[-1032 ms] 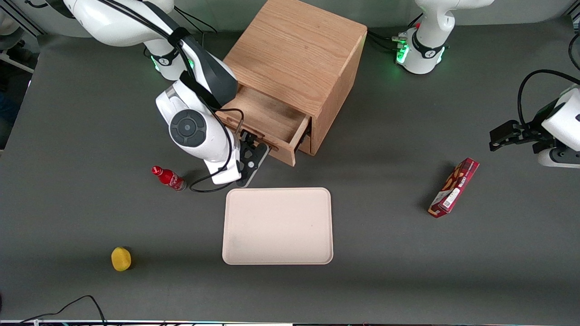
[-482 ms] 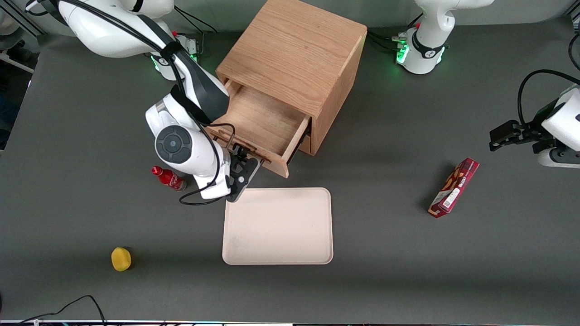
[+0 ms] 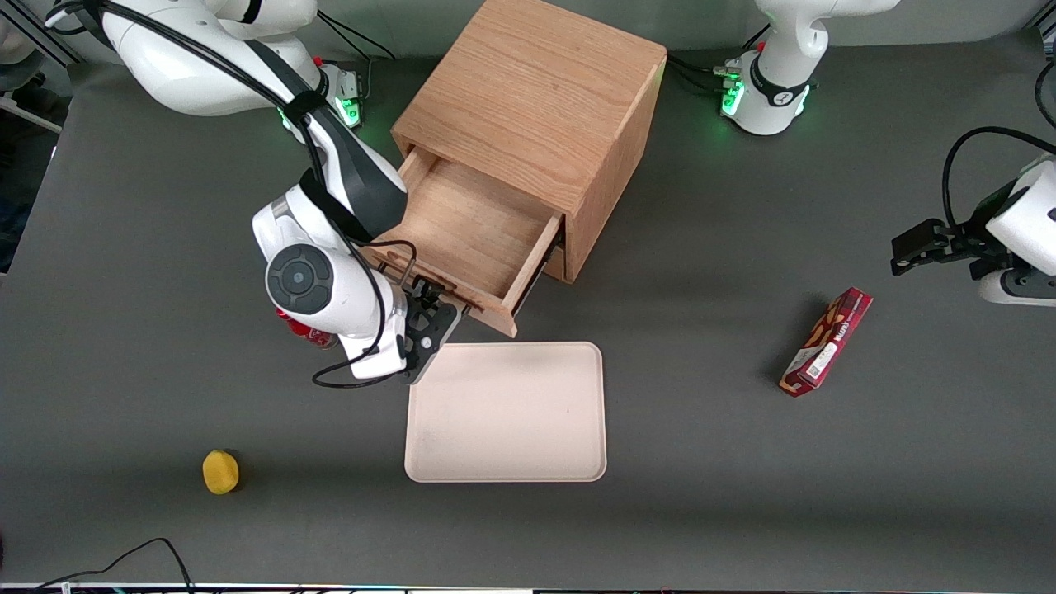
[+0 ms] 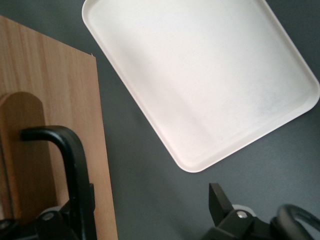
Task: Open upper drawer
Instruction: 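Pull the upper drawer outward by its handle with the right gripper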
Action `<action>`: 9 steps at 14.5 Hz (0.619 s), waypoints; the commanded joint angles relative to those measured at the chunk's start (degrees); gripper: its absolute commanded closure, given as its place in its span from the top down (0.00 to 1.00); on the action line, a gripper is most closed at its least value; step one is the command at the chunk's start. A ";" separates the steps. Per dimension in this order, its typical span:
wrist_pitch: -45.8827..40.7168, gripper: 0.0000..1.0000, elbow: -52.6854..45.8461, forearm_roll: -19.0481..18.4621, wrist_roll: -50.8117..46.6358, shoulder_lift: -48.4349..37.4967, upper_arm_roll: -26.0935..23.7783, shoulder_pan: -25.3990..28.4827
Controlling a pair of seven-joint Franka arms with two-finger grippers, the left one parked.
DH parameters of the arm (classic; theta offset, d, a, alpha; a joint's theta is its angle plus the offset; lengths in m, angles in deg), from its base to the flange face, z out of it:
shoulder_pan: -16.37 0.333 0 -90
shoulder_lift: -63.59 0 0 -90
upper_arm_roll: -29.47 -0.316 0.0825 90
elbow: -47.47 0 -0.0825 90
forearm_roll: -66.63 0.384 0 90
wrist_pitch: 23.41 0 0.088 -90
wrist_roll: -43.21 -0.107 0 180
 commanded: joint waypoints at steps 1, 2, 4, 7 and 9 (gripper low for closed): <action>-0.55 1.00 -3.04 -1.82 1.63 1.93 0.15 0.31; -0.55 1.00 -3.31 -2.26 1.72 1.93 0.24 0.23; -0.99 1.00 -3.75 -2.62 1.81 1.93 1.64 0.31; -1.87 1.00 -5.15 -2.70 2.95 2.37 1.91 0.31; -2.05 1.00 -5.85 -2.88 3.74 2.46 2.00 0.31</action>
